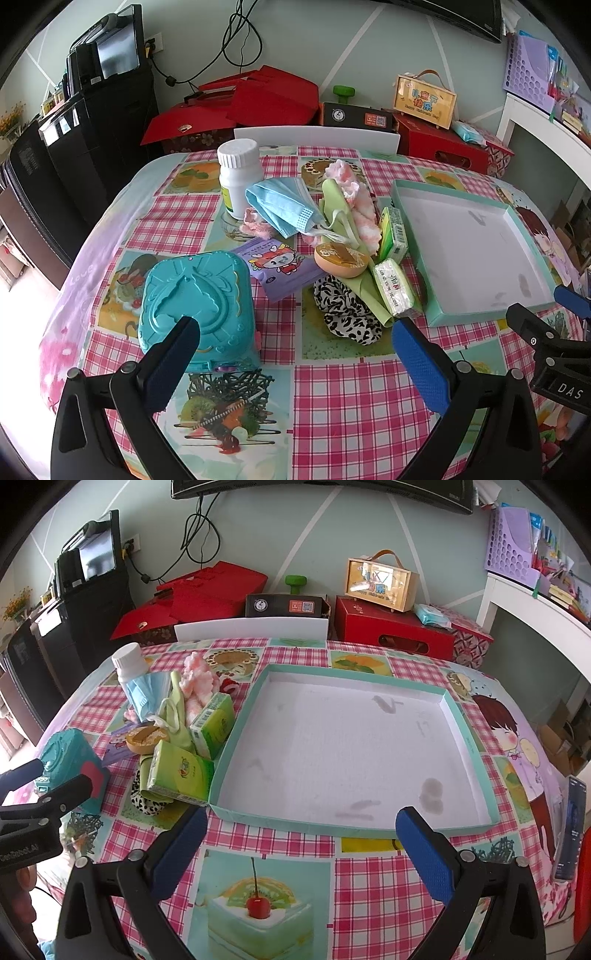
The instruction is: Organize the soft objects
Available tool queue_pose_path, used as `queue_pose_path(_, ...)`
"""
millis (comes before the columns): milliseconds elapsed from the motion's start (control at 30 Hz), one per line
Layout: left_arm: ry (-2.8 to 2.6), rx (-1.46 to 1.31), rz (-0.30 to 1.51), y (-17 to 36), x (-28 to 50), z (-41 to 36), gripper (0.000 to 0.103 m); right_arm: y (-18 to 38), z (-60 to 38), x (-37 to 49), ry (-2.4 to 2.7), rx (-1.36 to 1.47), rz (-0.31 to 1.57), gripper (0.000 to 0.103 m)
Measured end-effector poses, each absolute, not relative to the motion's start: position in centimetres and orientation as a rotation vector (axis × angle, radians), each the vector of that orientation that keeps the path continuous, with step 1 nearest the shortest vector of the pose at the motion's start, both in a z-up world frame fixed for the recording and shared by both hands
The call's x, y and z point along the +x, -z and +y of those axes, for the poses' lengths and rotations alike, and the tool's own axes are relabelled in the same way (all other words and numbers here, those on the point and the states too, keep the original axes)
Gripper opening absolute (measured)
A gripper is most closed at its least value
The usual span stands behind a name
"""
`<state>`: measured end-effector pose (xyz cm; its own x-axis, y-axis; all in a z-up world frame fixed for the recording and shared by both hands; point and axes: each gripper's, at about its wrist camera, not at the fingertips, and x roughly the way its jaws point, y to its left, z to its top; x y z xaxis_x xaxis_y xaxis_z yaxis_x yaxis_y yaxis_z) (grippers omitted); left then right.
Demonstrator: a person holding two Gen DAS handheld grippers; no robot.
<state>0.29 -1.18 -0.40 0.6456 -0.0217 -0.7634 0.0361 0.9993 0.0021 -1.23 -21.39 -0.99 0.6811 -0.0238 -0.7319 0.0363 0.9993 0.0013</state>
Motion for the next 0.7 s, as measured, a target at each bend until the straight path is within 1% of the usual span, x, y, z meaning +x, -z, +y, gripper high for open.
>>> queue_pose_path(700,0.057,-0.011,0.876,0.18,0.59,-1.12,0.103,1.48,-21.35,-0.83,0.020,0.027,0.835,0.103)
